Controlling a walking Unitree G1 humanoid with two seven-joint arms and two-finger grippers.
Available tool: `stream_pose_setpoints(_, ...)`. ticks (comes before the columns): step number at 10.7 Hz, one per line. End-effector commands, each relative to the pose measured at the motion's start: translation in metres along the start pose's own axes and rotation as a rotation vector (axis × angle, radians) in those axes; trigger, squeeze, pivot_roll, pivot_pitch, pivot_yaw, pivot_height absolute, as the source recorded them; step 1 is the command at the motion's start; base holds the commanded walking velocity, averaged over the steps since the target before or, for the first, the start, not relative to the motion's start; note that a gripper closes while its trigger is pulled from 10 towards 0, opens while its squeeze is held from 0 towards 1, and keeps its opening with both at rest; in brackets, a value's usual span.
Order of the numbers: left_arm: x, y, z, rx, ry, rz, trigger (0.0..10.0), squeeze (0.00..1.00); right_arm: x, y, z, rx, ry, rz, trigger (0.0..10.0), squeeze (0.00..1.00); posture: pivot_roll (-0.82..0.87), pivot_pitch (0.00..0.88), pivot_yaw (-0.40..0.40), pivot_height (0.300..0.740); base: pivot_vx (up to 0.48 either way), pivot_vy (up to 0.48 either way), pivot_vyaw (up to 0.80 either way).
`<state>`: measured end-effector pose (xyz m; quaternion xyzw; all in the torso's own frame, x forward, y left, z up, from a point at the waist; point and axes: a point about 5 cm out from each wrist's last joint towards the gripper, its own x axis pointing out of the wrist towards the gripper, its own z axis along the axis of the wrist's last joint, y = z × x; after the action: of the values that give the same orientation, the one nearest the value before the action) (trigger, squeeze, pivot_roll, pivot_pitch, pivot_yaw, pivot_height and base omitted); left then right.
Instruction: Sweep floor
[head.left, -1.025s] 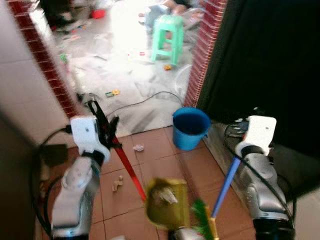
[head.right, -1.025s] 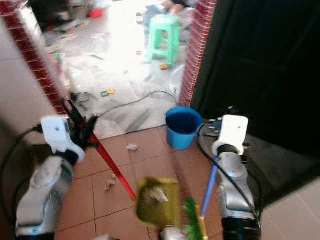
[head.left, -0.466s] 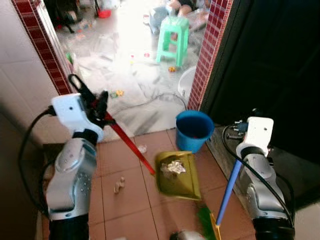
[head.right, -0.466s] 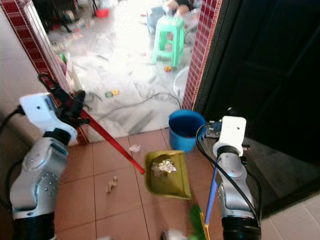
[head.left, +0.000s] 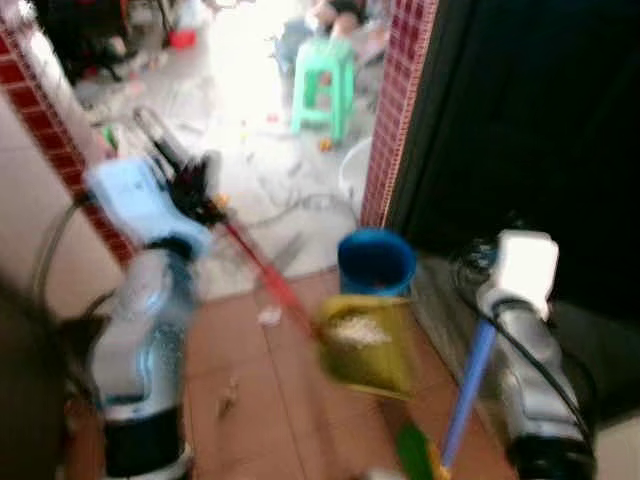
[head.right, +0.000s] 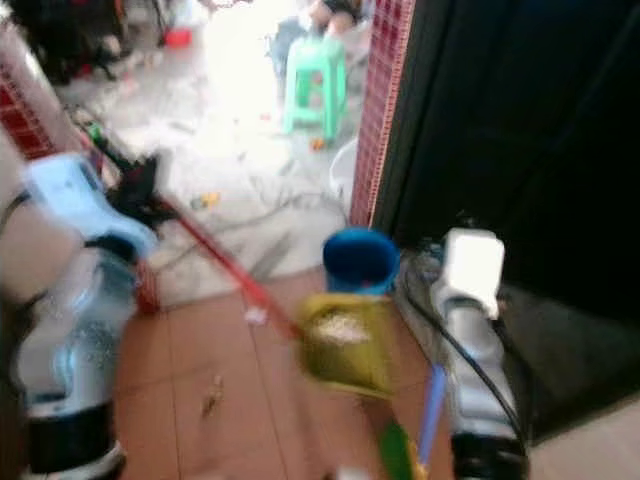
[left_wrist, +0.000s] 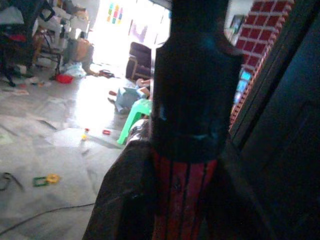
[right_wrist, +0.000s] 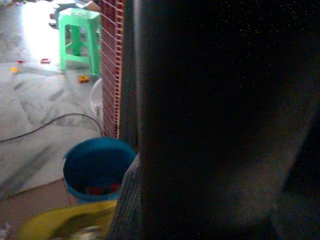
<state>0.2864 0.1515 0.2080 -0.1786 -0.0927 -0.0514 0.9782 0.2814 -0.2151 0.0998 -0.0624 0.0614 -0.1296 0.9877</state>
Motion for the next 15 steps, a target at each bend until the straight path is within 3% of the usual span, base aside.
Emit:
stream_pose_setpoints(1, 0.001, 0.001, 0.021, -0.009, -0.093, 0.006, 10.0, 0.00, 0.001, 0.011, 0.012, 0.008, -0.053, 0.033, 10.0, 0.00, -0.07, 0.000, 0.005, 0.740, 0.352, 0.000, 0.00)
stream_pose_setpoints(5, 0.006, 0.004, 0.030, 0.000, -0.124, 0.029, 10.0, 0.00, 0.002, 0.011, 0.011, 0.008, -0.053, 0.037, 10.0, 0.00, -0.07, 0.000, 0.006, 0.740, 0.354, 0.000, 0.00)
stream_pose_setpoints(10, 0.013, 0.023, 0.049, 0.084, -0.197, 0.143, 10.0, 0.00, 0.001, 0.013, 0.011, 0.014, -0.054, 0.048, 10.0, 0.00, -0.07, 0.002, 0.006, 0.740, 0.334, 0.000, 0.00)
stream_pose_setpoints(15, 0.014, 0.024, 0.054, 0.118, -0.217, 0.161, 10.0, 0.00, 0.000, 0.014, 0.010, 0.015, -0.051, 0.053, 10.0, 0.00, -0.06, 0.004, 0.006, 0.740, 0.293, 0.000, 0.00)
